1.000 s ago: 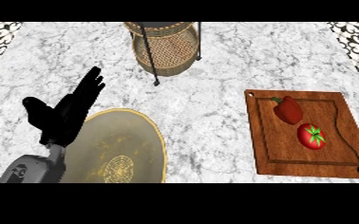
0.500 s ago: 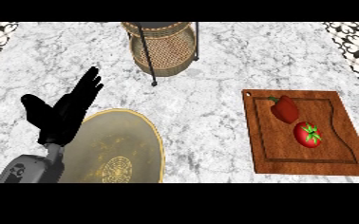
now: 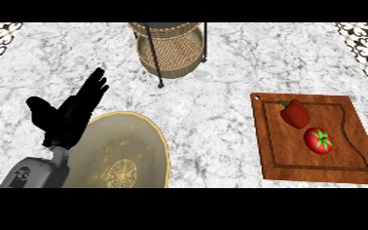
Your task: Pick the tomato from the cutting board and place it in the tiered basket
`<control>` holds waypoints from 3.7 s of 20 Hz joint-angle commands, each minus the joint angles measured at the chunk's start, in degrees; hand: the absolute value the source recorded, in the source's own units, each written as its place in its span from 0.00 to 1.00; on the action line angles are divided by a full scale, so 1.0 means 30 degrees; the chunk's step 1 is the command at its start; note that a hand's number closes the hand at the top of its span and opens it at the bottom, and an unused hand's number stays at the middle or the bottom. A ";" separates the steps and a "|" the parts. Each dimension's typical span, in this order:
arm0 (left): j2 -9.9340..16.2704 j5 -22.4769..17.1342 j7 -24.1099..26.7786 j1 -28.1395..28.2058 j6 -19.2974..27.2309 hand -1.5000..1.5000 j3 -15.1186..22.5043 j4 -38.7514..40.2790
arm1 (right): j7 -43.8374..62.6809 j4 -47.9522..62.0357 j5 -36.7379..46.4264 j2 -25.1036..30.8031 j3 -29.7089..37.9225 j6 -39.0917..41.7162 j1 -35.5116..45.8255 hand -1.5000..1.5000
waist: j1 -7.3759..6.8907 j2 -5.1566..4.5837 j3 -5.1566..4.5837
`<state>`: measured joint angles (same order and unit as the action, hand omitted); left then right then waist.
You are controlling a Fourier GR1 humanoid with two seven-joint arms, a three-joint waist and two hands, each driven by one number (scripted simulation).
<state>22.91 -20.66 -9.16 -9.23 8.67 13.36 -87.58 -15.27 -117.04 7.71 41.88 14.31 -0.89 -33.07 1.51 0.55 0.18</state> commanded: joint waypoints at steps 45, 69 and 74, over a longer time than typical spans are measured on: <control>-0.2121 0.1177 -0.0338 0.0191 -0.2663 0.50 -0.1774 0.1040 | 0.3855 0.7110 1.1306 -0.7138 -0.3023 -0.1474 0.5658 0.00 | -0.0498 -0.0183 -0.0057; -0.2990 0.1817 -0.1157 0.0121 -0.2152 0.50 -0.1344 0.0353 | -0.0124 1.2782 1.2534 -0.7779 -0.3075 -0.1621 0.9692 1.00 | -0.0542 -0.0192 -0.0058; -0.2974 0.1925 -0.0395 -0.0282 -0.2364 0.50 -0.1590 0.1503 | -0.1326 1.2101 1.2377 -0.8593 -0.2816 -0.2825 0.8388 1.00 | -0.0340 -0.0189 -0.0064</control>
<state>16.66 -13.92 -12.11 -10.23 2.89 8.78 -86.91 -17.87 -80.86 45.55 20.36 6.58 -5.56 -6.08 0.40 1.16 -0.89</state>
